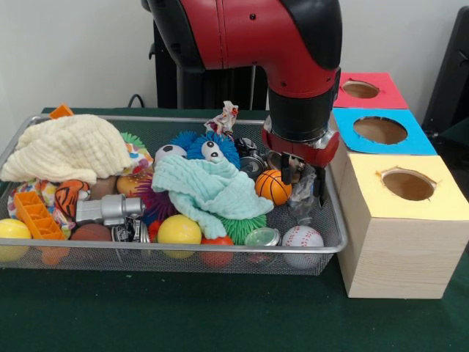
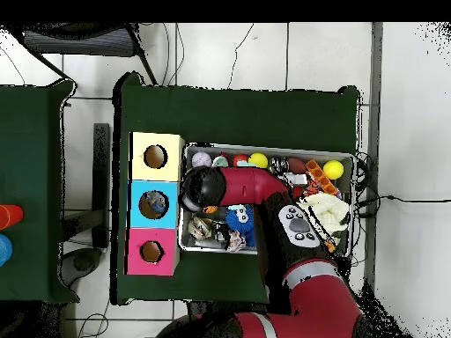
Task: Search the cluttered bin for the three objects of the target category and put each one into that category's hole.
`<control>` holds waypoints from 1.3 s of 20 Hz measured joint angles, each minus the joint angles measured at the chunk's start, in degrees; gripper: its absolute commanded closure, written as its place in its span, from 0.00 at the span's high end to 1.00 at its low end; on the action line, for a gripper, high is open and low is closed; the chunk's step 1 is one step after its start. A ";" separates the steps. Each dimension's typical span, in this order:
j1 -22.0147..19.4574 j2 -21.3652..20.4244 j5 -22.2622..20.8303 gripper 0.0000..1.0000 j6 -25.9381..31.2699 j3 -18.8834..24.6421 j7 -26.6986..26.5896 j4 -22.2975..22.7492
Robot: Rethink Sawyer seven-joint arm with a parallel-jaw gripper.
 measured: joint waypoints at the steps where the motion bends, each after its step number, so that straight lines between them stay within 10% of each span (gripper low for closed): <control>1: 0.00 0.06 0.00 1.00 -0.02 0.00 0.00 0.00; 26: 2.54 4.11 2.19 1.00 -11.08 -4.11 0.00 -0.40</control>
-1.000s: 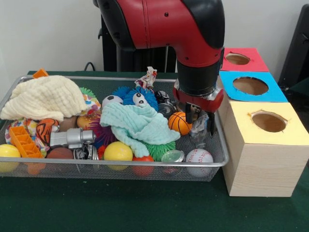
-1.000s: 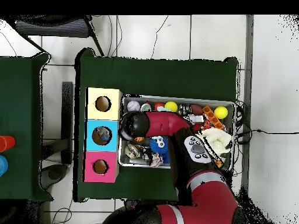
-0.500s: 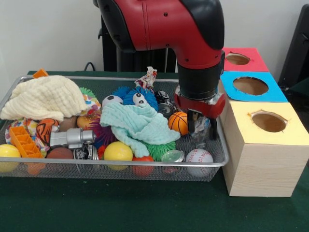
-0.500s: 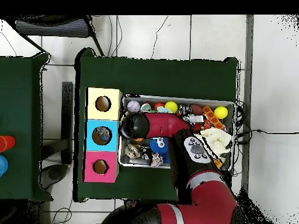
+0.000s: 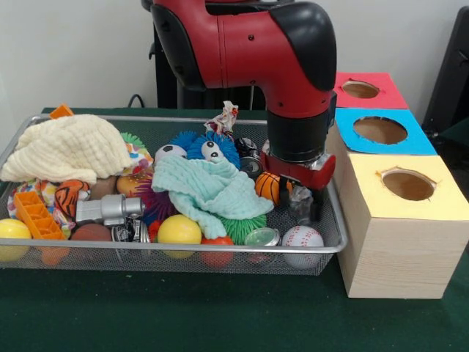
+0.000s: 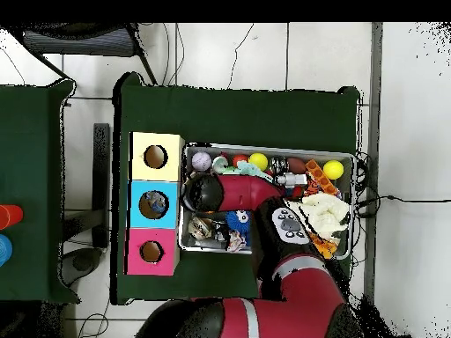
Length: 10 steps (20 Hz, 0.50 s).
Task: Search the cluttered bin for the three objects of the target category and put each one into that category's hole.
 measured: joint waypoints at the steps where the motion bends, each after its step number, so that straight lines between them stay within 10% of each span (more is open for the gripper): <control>1: 0.52 0.48 0.45 1.00 -0.07 -0.71 0.00 -0.32; 10: 2.49 1.67 3.33 1.00 2.81 -2.91 0.00 -2.98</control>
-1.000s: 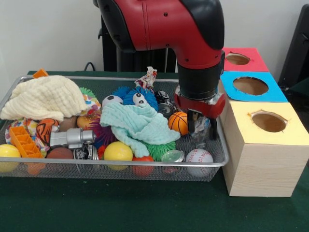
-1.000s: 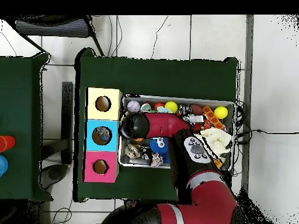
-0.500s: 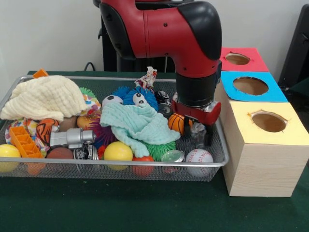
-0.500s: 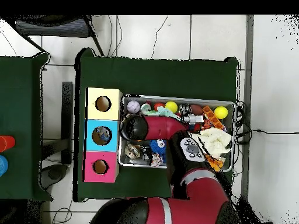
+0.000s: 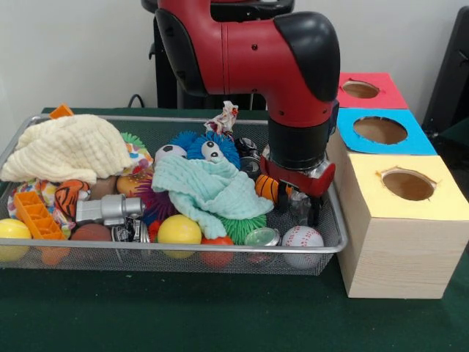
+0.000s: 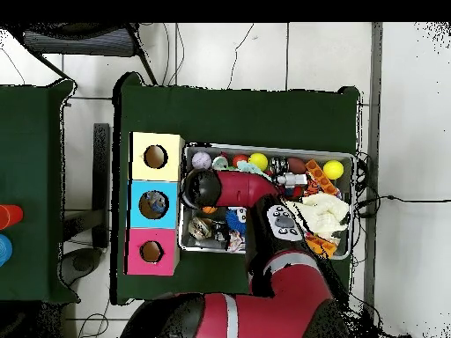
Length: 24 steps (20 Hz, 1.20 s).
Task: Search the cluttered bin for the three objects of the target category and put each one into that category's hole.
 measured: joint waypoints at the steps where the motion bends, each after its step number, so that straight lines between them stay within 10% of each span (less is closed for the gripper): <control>1: 0.16 0.22 0.40 1.00 0.82 -0.17 0.00 -0.47; 24: -7.13 5.17 3.47 1.00 9.02 5.81 0.00 -5.77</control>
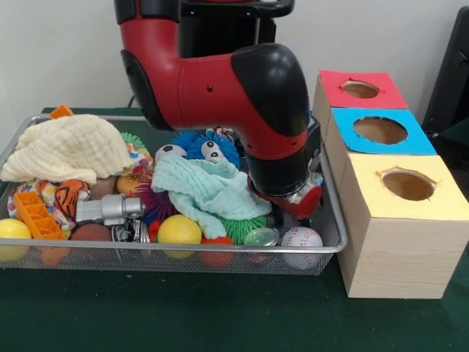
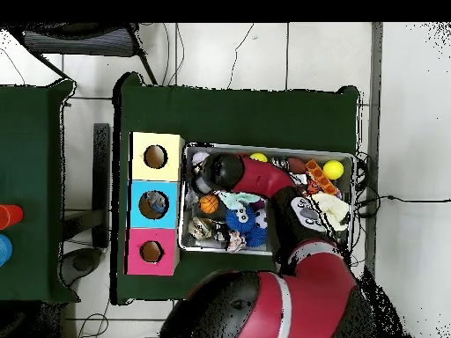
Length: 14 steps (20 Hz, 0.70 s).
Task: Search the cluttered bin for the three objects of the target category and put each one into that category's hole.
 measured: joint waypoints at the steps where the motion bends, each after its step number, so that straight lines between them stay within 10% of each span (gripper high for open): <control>1: -1.43 0.04 0.01 1.00 0.38 1.30 0.00 0.65; 14: -7.00 0.07 0.66 1.00 7.39 8.17 0.00 1.86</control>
